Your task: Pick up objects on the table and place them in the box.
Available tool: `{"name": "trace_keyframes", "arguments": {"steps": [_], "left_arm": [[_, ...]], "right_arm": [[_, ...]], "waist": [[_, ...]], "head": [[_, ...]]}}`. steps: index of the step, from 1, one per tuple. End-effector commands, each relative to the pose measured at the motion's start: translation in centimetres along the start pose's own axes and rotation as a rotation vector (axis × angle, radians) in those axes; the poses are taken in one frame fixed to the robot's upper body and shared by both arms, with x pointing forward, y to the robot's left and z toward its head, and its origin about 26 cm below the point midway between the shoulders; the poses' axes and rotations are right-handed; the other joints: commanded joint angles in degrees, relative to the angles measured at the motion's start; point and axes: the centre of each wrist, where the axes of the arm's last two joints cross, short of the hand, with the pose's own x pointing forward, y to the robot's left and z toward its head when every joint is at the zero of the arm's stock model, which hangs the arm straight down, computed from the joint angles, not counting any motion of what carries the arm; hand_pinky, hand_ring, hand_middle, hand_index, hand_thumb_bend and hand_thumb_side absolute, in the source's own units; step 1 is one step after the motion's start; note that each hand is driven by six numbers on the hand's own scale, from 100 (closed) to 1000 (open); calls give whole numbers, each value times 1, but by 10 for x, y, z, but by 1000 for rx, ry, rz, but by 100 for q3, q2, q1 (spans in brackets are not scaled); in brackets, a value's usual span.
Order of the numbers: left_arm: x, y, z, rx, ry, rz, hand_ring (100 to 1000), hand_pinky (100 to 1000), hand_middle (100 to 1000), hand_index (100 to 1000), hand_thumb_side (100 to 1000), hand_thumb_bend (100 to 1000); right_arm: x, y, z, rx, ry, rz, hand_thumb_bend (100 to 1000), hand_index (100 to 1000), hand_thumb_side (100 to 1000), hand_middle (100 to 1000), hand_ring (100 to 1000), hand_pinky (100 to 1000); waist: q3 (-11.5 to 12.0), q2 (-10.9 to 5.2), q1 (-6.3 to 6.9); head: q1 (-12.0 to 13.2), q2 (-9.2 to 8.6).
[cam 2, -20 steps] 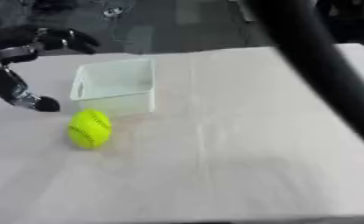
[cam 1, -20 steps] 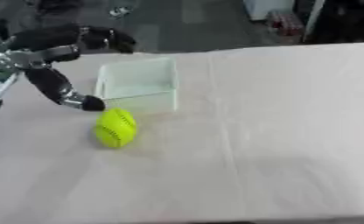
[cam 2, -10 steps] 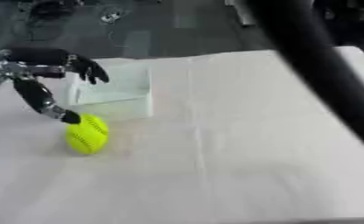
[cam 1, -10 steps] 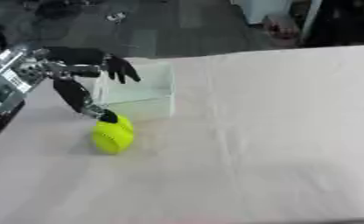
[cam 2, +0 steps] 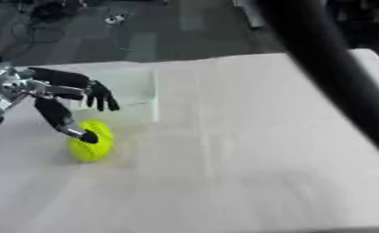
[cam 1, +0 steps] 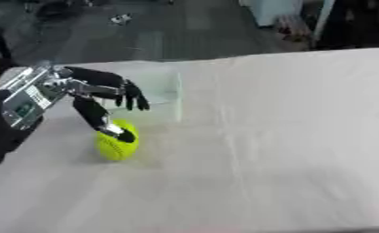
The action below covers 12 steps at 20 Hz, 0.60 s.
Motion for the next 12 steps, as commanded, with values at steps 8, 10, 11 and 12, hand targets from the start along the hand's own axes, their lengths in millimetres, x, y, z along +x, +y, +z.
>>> {"name": "trace_keyframes", "arguments": {"steps": [8, 10, 11, 12], "left_arm": [[-21, -37, 6, -439, 54, -198, 861, 689, 915, 928, 878, 405], [-25, -43, 8, -468, 72, -207, 864, 700, 908, 939, 851, 403], [-26, -44, 9, -480, 79, -214, 876, 709, 908, 943, 839, 410], [-27, -46, 9, -490, 85, -221, 876, 709, 908, 943, 839, 410]], "right_arm": [[7, 0, -9, 43, -15, 16, 100, 842, 1000, 548, 470, 128], [7, 0, -9, 44, -15, 16, 100, 841, 1000, 547, 470, 128], [7, 0, -9, 44, -15, 16, 100, 841, 1000, 547, 471, 128], [7, 0, -9, 45, -15, 16, 100, 841, 1000, 547, 471, 128]], "waist": [[-21, -34, -17], [-18, -33, -18], [-20, -33, -18], [-23, -33, -19]], "head": [[91, -100], [90, -83], [91, -80], [94, -80]]}}
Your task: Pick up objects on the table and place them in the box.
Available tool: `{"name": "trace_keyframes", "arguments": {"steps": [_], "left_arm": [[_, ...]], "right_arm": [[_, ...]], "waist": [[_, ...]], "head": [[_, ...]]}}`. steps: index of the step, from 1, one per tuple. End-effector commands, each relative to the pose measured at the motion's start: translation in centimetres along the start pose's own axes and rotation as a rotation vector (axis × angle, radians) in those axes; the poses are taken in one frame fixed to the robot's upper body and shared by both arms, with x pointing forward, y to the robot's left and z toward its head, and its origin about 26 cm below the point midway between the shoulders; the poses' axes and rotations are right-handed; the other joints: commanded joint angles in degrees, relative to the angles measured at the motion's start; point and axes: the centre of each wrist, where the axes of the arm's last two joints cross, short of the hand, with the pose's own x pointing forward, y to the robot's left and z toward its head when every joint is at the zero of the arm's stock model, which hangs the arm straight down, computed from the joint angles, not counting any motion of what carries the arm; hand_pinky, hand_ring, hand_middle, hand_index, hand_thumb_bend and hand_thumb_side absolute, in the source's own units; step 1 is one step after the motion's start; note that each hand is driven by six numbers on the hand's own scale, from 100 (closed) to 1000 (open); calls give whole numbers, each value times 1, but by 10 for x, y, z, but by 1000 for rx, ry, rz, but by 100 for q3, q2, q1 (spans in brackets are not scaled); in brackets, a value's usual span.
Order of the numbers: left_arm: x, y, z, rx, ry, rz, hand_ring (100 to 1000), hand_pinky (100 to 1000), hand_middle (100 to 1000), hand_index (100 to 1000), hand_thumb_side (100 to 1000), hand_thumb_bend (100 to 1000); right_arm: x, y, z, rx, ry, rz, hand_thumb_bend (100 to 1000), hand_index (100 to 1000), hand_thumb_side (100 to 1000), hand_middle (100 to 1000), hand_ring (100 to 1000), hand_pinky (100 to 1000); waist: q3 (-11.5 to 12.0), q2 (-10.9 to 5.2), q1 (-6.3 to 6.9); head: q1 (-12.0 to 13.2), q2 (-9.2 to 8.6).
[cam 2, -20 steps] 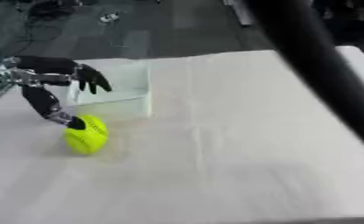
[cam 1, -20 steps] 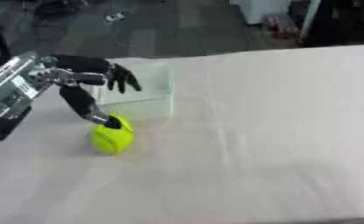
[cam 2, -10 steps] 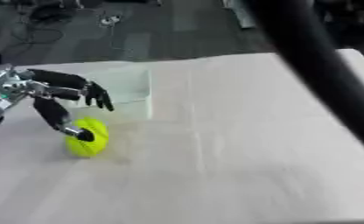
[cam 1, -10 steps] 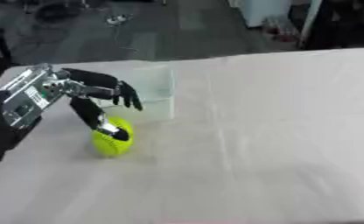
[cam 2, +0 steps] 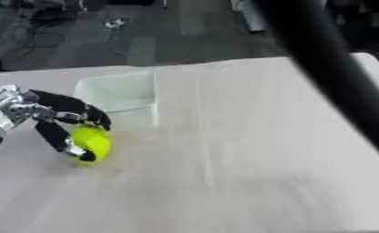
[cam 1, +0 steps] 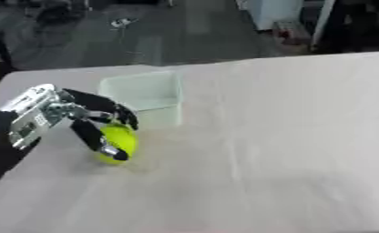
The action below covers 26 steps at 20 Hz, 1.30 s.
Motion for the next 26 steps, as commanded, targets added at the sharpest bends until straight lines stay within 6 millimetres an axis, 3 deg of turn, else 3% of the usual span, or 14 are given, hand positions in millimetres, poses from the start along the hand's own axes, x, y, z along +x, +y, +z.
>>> {"name": "trace_keyframes", "arguments": {"steps": [1, 5, 7, 9, 11, 15, 17, 18, 19, 20, 21, 22, 23, 26], "left_arm": [[-10, 2, 12, -240, -84, -191, 912, 744, 929, 958, 770, 439], [-13, 0, 16, -277, -54, -250, 952, 793, 1000, 1000, 587, 539], [-13, -2, 17, -290, -44, -270, 976, 818, 1000, 1000, 580, 590], [-14, -5, 18, -303, -35, -278, 1000, 845, 1000, 1000, 716, 551], [-12, -9, 20, -311, -32, -278, 998, 842, 1000, 1000, 743, 552], [-4, -16, 26, -338, -11, -303, 963, 809, 1000, 1000, 678, 549], [0, -17, 32, -349, 15, -323, 833, 693, 962, 1000, 589, 529], [2, -17, 36, -350, 26, -334, 846, 705, 972, 1000, 637, 442], [5, -16, 40, -345, 34, -341, 696, 550, 857, 1000, 536, 531], [7, -15, 44, -337, 41, -344, 543, 408, 729, 973, 525, 488], [10, -15, 47, -329, 45, -343, 543, 408, 729, 973, 525, 488], [11, -14, 49, -310, 46, -324, 332, 173, 500, 746, 625, 331], [13, -13, 52, -292, 45, -304, 167, 100, 361, 584, 778, 134], [23, 0, 61, -165, -33, -217, 100, 100, 161, 455, 727, 100]], "right_arm": [[7, 0, -9, 39, -15, 16, 100, 842, 1000, 548, 471, 127], [6, 1, -8, 38, -13, 14, 100, 843, 1000, 548, 471, 127], [5, 1, -8, 37, -11, 15, 100, 843, 1000, 548, 471, 127], [5, 1, -7, 36, -10, 17, 100, 844, 1000, 549, 471, 127], [5, 1, -7, 36, -9, 19, 100, 844, 1000, 549, 471, 126], [5, 1, -5, 38, -8, 25, 100, 843, 1000, 549, 471, 126], [5, 1, -5, 37, -9, 30, 100, 843, 1000, 549, 471, 126], [5, 0, -4, 36, -9, 32, 100, 843, 1000, 549, 471, 126], [5, 0, -4, 36, -9, 35, 100, 842, 1000, 548, 471, 126], [6, 0, -3, 36, -9, 37, 100, 842, 1000, 548, 471, 125], [6, 0, -3, 36, -9, 39, 100, 842, 1000, 548, 471, 125], [6, -1, -2, 35, -9, 41, 100, 842, 1000, 548, 471, 125], [6, -1, -2, 34, -9, 43, 100, 841, 1000, 547, 471, 125], [6, -2, 0, 29, -10, 47, 100, 840, 1000, 546, 471, 125]], "waist": [[-2, -41, -14], [-19, -37, -16], [-18, -32, -20], [-12, -24, -25], [1, -16, -29], [29, -10, -34], [53, -14, -35], [71, -17, -35], [88, -19, -36], [106, -22, -37], [113, -22, -37], [131, -26, -40], [138, -29, -41], [168, -38, -48]], "head": [[63, -49], [104, -66], [115, -61], [114, -62], [107, -55], [110, -38], [106, -37], [94, -33], [84, -28], [76, -22], [74, -19], [71, -14], [72, -13], [59, -33]]}}
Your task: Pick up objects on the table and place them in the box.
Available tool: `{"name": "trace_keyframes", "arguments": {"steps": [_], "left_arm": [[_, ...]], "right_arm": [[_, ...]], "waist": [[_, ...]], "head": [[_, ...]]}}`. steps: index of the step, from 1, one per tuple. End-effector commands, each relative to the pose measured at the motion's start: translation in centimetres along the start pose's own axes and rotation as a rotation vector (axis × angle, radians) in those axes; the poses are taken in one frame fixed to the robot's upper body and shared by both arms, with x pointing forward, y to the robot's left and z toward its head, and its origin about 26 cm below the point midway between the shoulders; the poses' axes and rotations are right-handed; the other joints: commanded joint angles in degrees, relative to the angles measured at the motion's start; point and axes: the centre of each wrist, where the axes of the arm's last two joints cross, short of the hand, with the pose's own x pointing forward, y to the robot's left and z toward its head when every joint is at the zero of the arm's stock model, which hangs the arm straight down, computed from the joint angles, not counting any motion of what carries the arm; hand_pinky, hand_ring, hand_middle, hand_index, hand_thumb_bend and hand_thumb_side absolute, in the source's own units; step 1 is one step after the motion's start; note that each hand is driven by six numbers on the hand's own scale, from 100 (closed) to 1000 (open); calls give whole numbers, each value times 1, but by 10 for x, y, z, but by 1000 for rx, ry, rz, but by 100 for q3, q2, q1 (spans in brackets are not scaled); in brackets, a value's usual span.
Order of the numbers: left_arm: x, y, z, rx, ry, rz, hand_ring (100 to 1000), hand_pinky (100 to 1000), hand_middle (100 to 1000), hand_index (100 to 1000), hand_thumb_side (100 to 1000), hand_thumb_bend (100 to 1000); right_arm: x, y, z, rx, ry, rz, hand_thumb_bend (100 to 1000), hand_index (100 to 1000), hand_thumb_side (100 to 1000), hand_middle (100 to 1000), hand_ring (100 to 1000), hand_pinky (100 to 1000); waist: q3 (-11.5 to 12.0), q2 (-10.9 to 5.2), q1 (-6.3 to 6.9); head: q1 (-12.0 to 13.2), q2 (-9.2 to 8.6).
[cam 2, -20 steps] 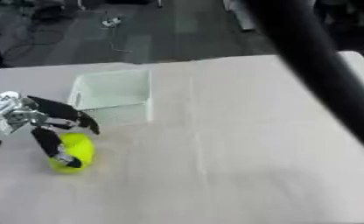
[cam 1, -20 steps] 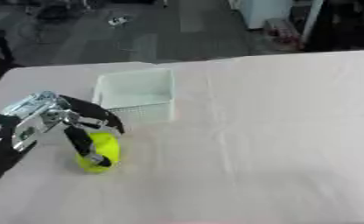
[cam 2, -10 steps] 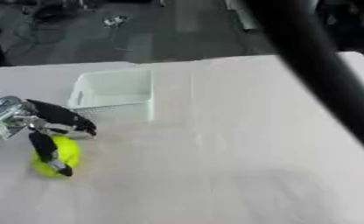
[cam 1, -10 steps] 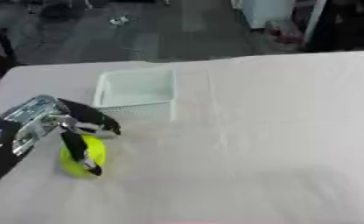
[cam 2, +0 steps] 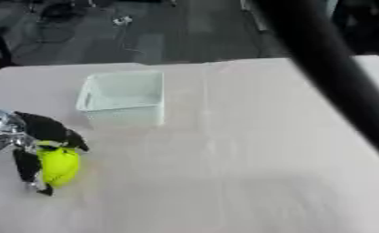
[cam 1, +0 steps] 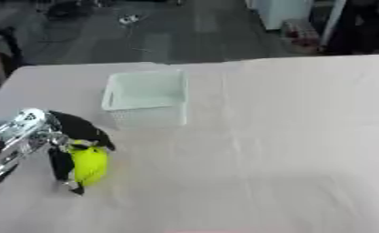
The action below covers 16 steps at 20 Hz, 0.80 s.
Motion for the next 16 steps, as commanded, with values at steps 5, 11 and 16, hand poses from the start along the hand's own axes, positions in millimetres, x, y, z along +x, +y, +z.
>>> {"name": "trace_keyframes", "arguments": {"steps": [5, 11, 16], "left_arm": [[-5, 35, 37, 54, -221, 4, 100, 100, 129, 440, 685, 100], [-20, 81, 71, 410, -244, -6, 100, 100, 106, 428, 656, 100], [-43, 99, 78, 767, -185, -141, 100, 100, 108, 416, 660, 100]], "right_arm": [[6, 0, -4, 22, -13, 20, 100, 840, 1000, 546, 471, 125], [6, -1, -5, 21, -11, 21, 100, 839, 1000, 546, 471, 127], [6, 0, -6, 27, -7, 15, 100, 839, 1000, 545, 471, 126]], "waist": [[23, -70, -15], [25, -107, -6], [-26, -121, 3]], "head": [[-5, -54], [97, -63], [150, -108]]}}
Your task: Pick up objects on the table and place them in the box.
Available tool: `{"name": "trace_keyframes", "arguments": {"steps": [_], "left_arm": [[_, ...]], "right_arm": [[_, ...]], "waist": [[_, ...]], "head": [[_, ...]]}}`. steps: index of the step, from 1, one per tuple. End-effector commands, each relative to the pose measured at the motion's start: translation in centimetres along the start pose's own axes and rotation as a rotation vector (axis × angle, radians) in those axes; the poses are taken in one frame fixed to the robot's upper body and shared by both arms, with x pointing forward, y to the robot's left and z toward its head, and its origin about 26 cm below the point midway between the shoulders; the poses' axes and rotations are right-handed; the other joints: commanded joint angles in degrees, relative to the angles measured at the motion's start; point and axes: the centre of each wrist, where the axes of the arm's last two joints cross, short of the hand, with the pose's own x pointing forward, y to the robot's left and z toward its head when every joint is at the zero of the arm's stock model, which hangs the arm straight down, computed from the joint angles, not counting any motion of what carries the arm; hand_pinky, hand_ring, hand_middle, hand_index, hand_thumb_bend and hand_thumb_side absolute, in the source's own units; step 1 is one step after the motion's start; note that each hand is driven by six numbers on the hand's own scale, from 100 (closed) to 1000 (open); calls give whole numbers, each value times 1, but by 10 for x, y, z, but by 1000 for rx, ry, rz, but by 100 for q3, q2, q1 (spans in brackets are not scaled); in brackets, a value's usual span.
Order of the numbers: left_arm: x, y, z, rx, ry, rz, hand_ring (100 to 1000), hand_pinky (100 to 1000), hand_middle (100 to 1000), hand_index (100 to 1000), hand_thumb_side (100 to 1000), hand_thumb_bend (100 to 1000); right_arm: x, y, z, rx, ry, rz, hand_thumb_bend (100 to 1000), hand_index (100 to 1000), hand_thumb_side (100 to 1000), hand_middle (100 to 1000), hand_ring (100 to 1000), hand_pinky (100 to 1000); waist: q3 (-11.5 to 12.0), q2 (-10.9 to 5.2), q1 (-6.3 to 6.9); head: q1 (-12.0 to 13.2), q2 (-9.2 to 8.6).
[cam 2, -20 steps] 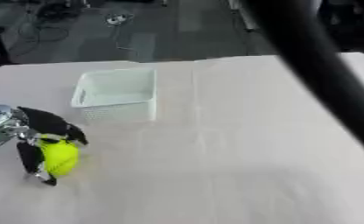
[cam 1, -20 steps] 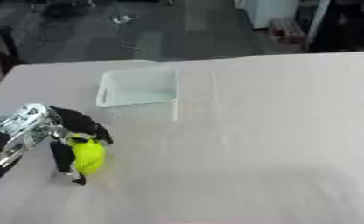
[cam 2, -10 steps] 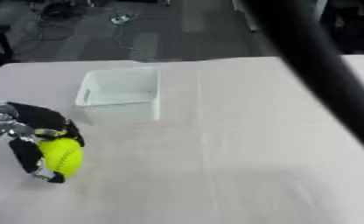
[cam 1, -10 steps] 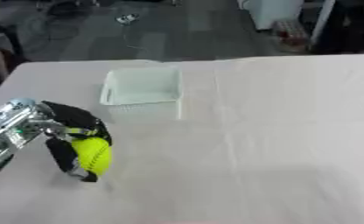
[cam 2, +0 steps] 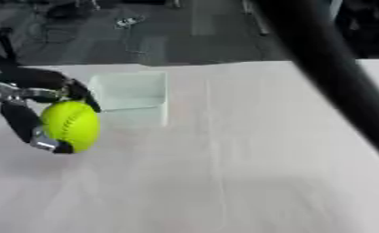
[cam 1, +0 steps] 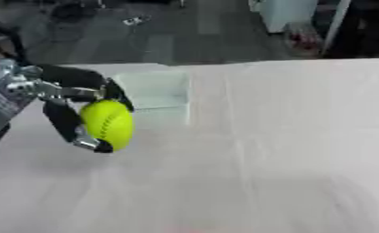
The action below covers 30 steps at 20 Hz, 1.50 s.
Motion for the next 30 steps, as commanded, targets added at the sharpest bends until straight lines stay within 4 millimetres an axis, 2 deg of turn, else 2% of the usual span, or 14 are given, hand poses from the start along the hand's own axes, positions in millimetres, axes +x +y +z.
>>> {"name": "trace_keyframes", "arguments": {"steps": [1, 7, 11, 12, 13, 14, 15, 17, 18, 19, 22, 25, 28, 30], "left_arm": [[-23, 14, 10, 130, 2, -150, 100, 100, 110, 417, 663, 100], [-75, -9, -5, 196, 75, -353, 100, 100, 113, 416, 666, 100], [-95, -40, -24, 163, 122, -438, 100, 100, 133, 428, 674, 100], [-98, -50, -27, 147, 125, -449, 240, 100, 318, 494, 684, 100], [-101, -65, -28, 97, 141, -451, 645, 662, 624, 697, 763, 100], [-103, -78, -29, 26, 158, -455, 989, 1000, 929, 909, 888, 284], [-104, -93, -30, -71, 174, -459, 1000, 1000, 1000, 992, 921, 434], [-103, -112, -33, -167, 175, -445, 1000, 1000, 1000, 1000, 1000, 502], [-103, -116, -32, -173, 167, -430, 1000, 1000, 1000, 1000, 1000, 543], [-102, -116, -31, -150, 159, -419, 1000, 1000, 1000, 1000, 1000, 497], [-103, -92, -24, 96, 171, -389, 1000, 1000, 1000, 1000, 1000, 406], [-101, -33, -7, 463, 226, -422, 1000, 1000, 1000, 1000, 935, 379], [-81, 12, 10, 677, 218, -456, 1000, 1000, 992, 914, 849, 319], [-60, 36, 22, 741, 169, -490, 905, 910, 911, 838, 786, 287]], "right_arm": [[5, 1, -8, 36, -10, 7, 100, 839, 1000, 545, 471, 126], [4, 4, -13, 49, -13, -15, 100, 839, 1000, 545, 472, 126], [4, 7, -22, 56, -28, -46, 100, 836, 1000, 543, 472, 131], [4, 8, -24, 58, -32, -54, 100, 835, 1000, 543, 473, 133], [4, 9, -27, 60, -36, -62, 100, 836, 1000, 545, 474, 135], [4, 10, -29, 62, -39, -69, 100, 837, 1000, 546, 474, 137], [5, 10, -31, 63, -44, -76, 100, 836, 1000, 545, 474, 138], [6, 10, -34, 62, -50, -85, 100, 836, 1000, 545, 474, 138], [6, 10, -35, 62, -52, -88, 100, 835, 1000, 545, 474, 139], [6, 10, -36, 62, -53, -89, 100, 835, 1000, 544, 474, 138], [6, 9, -33, 63, -47, -86, 100, 838, 1000, 545, 474, 134], [6, 7, -27, 67, -29, -68, 100, 838, 1000, 545, 473, 131], [6, 5, -22, 64, -22, -45, 100, 838, 1000, 545, 473, 130], [6, 3, -17, 55, -17, -28, 100, 838, 1000, 545, 472, 128]], "waist": [[-30, -54, -5], [-132, -20, -7], [-261, 30, -3], [-288, 42, -2], [-323, 58, 2], [-353, 72, 7], [-384, 88, 11], [-414, 110, 15], [-417, 114, 17], [-413, 113, 18], [-368, 106, 6], [-272, 67, 14], [-186, 35, 29], [-87, 6, 28]], "head": [[68, -110], [83, -241], [166, -364], [180, -388], [195, -415], [208, -437], [221, -463], [230, -480], [228, -473], [222, -463], [152, -424], [47, -401], [-26, -380], [-113, -348]]}}
